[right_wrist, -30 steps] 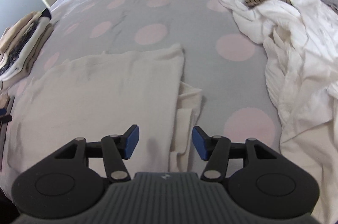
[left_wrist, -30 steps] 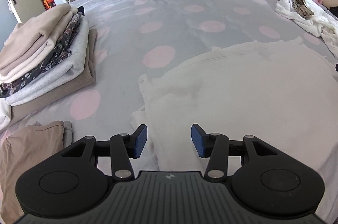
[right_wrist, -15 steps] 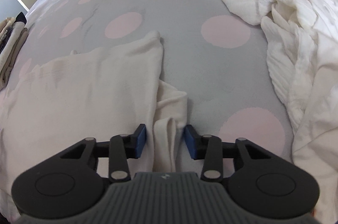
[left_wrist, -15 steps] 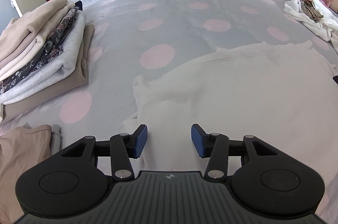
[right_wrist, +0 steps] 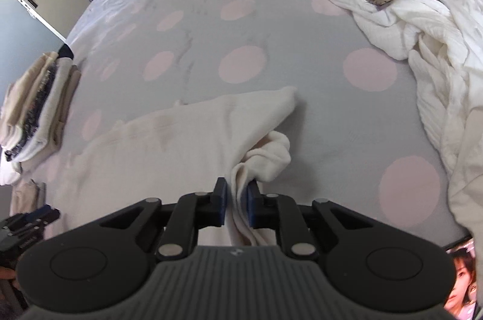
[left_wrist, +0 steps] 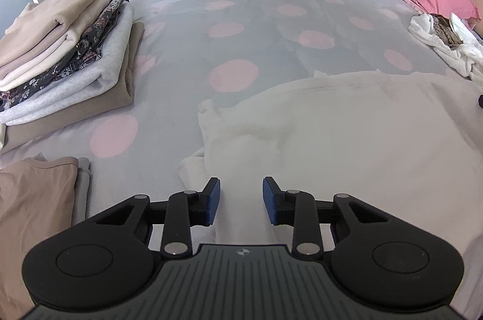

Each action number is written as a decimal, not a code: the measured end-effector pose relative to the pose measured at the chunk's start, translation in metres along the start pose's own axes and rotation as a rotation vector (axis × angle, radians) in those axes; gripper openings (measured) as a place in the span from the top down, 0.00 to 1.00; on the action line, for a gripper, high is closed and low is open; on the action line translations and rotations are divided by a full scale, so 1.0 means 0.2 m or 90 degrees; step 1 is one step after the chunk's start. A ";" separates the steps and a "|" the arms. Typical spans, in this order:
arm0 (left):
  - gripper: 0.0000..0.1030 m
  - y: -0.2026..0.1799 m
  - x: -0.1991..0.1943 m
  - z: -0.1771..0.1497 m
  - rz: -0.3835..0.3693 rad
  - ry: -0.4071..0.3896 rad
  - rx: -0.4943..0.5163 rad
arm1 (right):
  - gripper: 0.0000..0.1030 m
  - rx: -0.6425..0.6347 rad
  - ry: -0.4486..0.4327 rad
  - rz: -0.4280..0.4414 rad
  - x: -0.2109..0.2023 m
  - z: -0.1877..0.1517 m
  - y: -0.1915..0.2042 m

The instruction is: Fold clothes

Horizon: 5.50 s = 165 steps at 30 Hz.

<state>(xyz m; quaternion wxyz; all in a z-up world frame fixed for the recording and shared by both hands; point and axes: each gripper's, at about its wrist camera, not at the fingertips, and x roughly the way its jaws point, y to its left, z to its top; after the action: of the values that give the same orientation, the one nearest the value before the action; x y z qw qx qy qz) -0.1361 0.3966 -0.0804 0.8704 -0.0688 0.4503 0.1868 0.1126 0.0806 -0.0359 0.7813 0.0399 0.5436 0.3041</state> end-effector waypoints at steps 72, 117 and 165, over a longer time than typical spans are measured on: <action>0.93 0.03 -0.19 -0.20 -0.026 0.013 0.029 | 0.72 -0.215 0.139 0.086 0.30 -0.57 0.78; 0.93 0.01 -0.23 -0.40 0.028 0.073 0.013 | 0.93 -0.355 0.046 -0.052 0.25 -1.06 0.70; 0.40 0.53 0.32 0.01 -0.157 0.053 -0.303 | 0.43 -0.030 0.085 0.128 0.72 -0.21 0.55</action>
<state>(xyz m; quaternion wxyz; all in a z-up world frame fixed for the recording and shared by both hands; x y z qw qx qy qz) -0.1425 0.5106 -0.1263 0.8265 -0.3334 0.4177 0.1769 0.0611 0.2347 -0.1287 0.7099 0.0556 0.5801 0.3956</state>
